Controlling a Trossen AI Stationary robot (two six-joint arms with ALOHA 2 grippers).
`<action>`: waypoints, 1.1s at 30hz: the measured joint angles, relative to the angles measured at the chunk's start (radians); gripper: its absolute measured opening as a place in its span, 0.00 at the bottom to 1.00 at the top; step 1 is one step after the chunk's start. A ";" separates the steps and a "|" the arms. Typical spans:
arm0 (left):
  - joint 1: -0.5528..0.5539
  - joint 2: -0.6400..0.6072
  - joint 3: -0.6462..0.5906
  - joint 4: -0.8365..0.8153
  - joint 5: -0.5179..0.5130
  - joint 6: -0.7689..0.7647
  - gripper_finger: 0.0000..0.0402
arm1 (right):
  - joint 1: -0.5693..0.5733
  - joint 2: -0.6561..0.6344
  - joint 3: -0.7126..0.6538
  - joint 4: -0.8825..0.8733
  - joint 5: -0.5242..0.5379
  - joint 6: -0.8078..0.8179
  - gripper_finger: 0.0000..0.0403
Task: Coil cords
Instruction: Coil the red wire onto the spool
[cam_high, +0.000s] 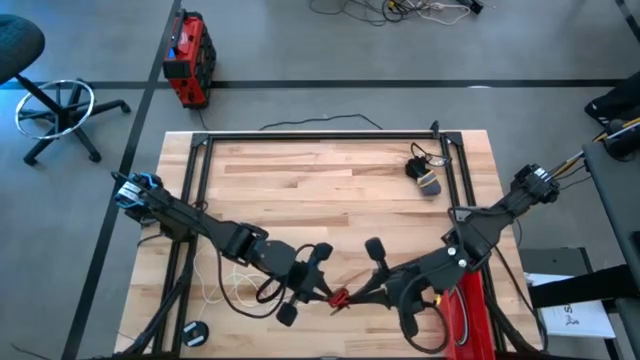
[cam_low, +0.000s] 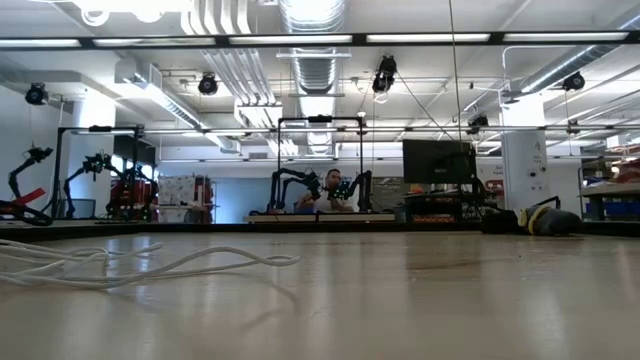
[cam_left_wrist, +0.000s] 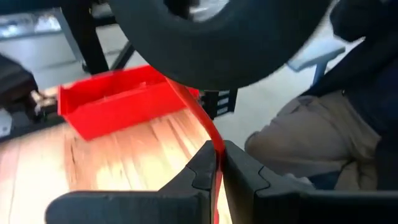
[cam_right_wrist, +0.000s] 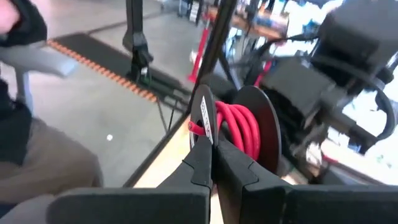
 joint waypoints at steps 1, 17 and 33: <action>0.001 0.000 0.000 -0.018 0.000 -0.003 0.03 | 0.000 -0.001 0.000 -0.026 0.002 0.018 0.00; 0.003 0.000 -0.072 -0.062 -0.034 -0.102 0.03 | -0.004 0.073 -0.023 -0.321 0.132 0.277 0.00; 0.068 0.024 -0.420 0.235 -0.057 -0.255 0.04 | -0.098 0.290 -0.205 -0.271 0.000 0.463 0.00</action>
